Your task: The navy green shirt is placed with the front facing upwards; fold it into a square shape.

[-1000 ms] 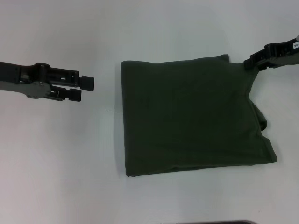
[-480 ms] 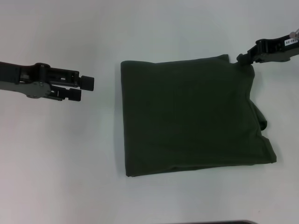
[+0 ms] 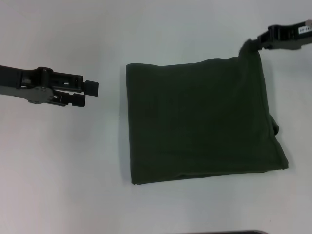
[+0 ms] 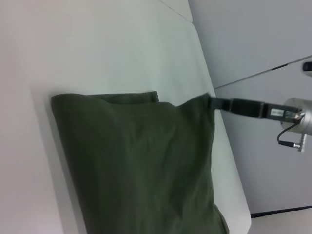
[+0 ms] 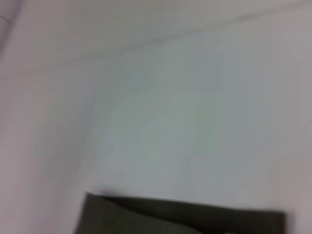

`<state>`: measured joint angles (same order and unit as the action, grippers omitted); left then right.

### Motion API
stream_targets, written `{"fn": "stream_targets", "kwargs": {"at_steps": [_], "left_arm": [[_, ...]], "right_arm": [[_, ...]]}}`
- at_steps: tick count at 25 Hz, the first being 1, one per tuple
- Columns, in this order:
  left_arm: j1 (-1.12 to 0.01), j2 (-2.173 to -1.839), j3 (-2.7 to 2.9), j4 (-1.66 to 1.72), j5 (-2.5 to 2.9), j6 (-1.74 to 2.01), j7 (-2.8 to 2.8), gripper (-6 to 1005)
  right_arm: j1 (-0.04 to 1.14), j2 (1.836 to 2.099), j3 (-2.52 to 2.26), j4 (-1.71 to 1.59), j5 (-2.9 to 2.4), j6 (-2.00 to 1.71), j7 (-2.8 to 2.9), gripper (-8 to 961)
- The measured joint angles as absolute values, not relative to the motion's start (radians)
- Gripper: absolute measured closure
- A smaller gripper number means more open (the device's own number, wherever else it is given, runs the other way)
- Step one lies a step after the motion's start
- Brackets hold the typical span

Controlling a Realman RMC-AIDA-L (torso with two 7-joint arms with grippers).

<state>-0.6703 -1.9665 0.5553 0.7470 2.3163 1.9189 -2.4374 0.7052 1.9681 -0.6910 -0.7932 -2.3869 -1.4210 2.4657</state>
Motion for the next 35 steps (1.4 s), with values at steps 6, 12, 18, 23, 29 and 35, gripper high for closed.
{"fn": "stream_targets", "kwargs": {"at_steps": [6, 12, 18, 23, 29, 35], "left_arm": [[-0.669, -1.967, 0.552, 0.747, 2.316, 1.922, -2.437, 161], [-0.669, -1.967, 0.552, 0.747, 2.316, 1.922, -2.437, 161], [-0.669, -1.967, 0.552, 0.747, 2.316, 1.921, -2.438, 160], [-0.669, -1.966, 0.552, 0.747, 2.316, 1.920, -2.440, 160], [-0.669, -1.966, 0.552, 0.747, 2.316, 1.918, -2.438, 161], [-0.659, -1.966, 0.550, 0.747, 2.316, 1.917, -2.436, 161]], "right_arm": [[0.701, 1.972, -0.694, -0.779, -2.330, -1.409, 2.416, 932], [0.695, 1.974, -0.698, -0.764, -2.337, -1.382, 2.423, 930], [0.674, 1.963, -0.695, -0.754, -2.338, -1.364, 2.441, 929], [0.659, 1.945, -0.691, -0.755, -2.338, -1.364, 2.449, 924], [0.663, 1.947, -0.694, -0.743, -2.338, -1.350, 2.442, 865], [0.668, 1.951, -0.696, -0.749, -2.334, -1.333, 2.439, 687]]}}
